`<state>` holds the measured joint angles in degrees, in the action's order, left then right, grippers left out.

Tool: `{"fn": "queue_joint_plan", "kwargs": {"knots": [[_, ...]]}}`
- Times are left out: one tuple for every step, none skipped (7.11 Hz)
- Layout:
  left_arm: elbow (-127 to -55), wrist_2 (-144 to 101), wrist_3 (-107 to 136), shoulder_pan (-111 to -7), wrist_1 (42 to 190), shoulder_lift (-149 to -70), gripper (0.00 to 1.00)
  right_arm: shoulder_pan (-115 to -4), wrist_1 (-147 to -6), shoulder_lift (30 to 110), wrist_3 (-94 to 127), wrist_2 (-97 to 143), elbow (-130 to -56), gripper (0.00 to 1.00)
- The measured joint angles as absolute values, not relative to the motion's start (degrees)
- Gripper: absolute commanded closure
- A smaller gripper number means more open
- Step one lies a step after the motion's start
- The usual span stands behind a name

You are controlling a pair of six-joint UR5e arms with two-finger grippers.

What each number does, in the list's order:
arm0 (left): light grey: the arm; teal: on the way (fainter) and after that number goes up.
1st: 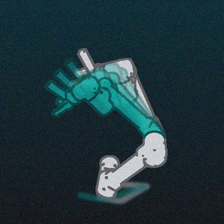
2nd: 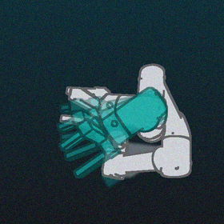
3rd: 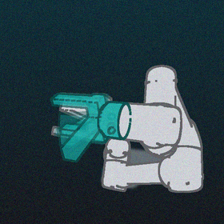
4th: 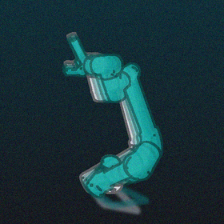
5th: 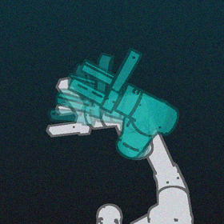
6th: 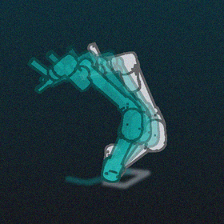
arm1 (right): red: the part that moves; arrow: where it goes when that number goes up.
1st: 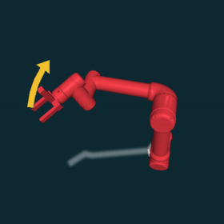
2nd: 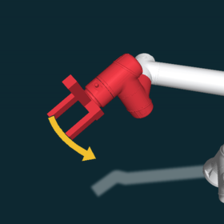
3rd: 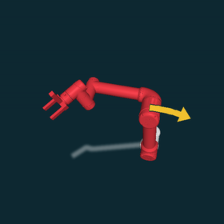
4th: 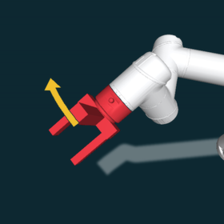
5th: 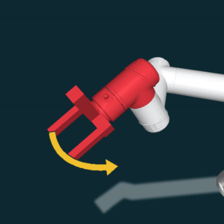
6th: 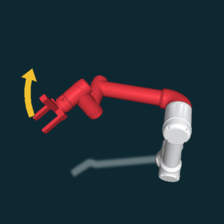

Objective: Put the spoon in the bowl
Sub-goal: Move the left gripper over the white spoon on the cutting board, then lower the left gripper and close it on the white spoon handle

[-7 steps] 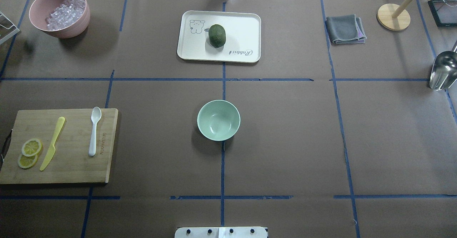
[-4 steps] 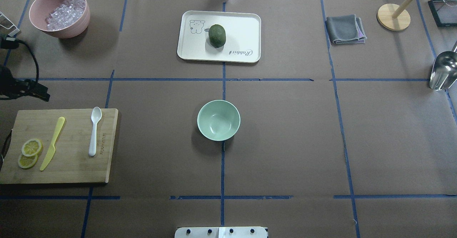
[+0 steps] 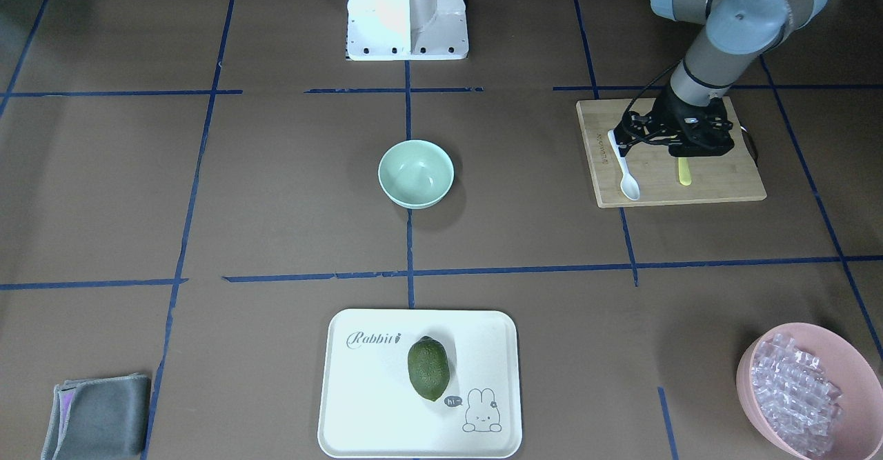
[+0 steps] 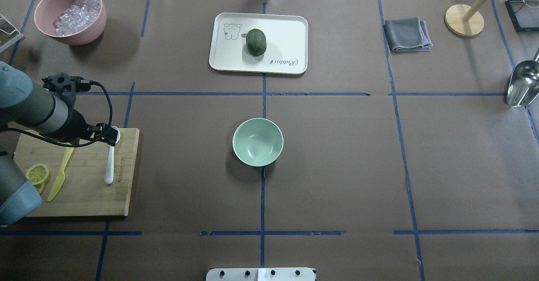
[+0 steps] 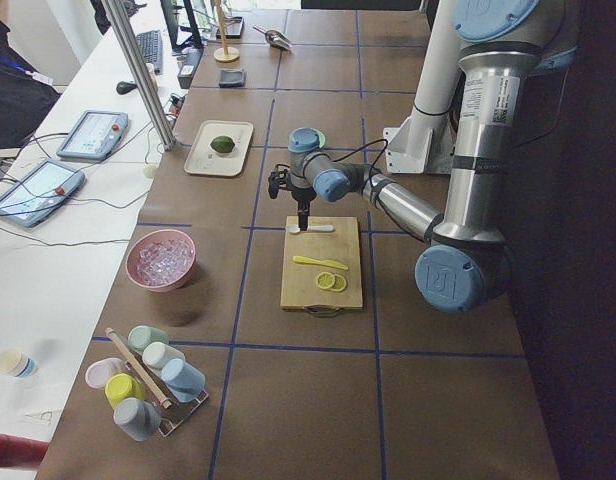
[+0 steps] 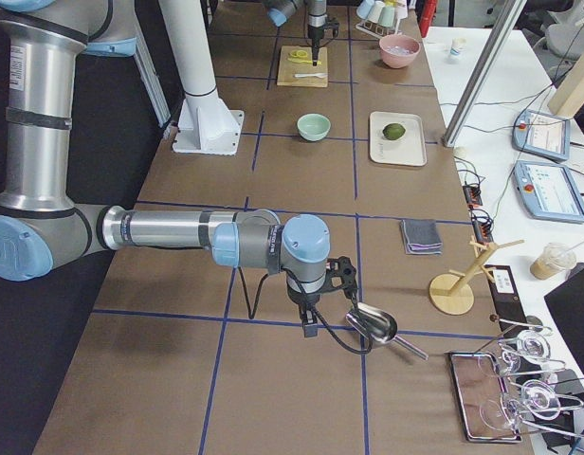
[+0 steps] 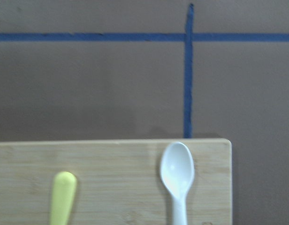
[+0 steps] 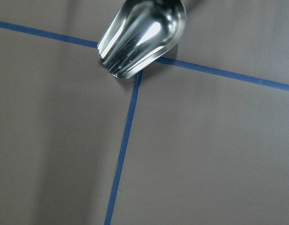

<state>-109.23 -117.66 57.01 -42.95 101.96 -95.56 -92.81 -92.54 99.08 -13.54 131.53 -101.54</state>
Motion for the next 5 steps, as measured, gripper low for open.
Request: {"fn": "queue_joint_plan", "kwargs": {"knots": [[-107.3,-117.38,57.33,-41.56,102.01,-96.63,0.0,-92.81,-92.53,99.11,-13.55,131.56,-101.54,0.0],[-105.52,-117.29,57.32,-40.69,102.03,-97.46,0.0,-92.81,-92.49,99.2,-13.59,131.57,-101.53,0.0],[-104.51,-117.28,57.26,-40.24,102.04,-97.81,0.0,-92.81,-92.47,99.31,-13.63,131.57,-101.53,0.0],[-104.07,-117.33,57.27,-40.07,102.04,-97.94,0.0,-92.81,-92.47,99.36,-13.7,131.57,-101.56,0.0],[-103.89,-117.41,57.27,-40.03,102.02,-97.97,0.0,-92.81,-92.46,99.39,-13.78,131.57,-101.57,0.0]]}}
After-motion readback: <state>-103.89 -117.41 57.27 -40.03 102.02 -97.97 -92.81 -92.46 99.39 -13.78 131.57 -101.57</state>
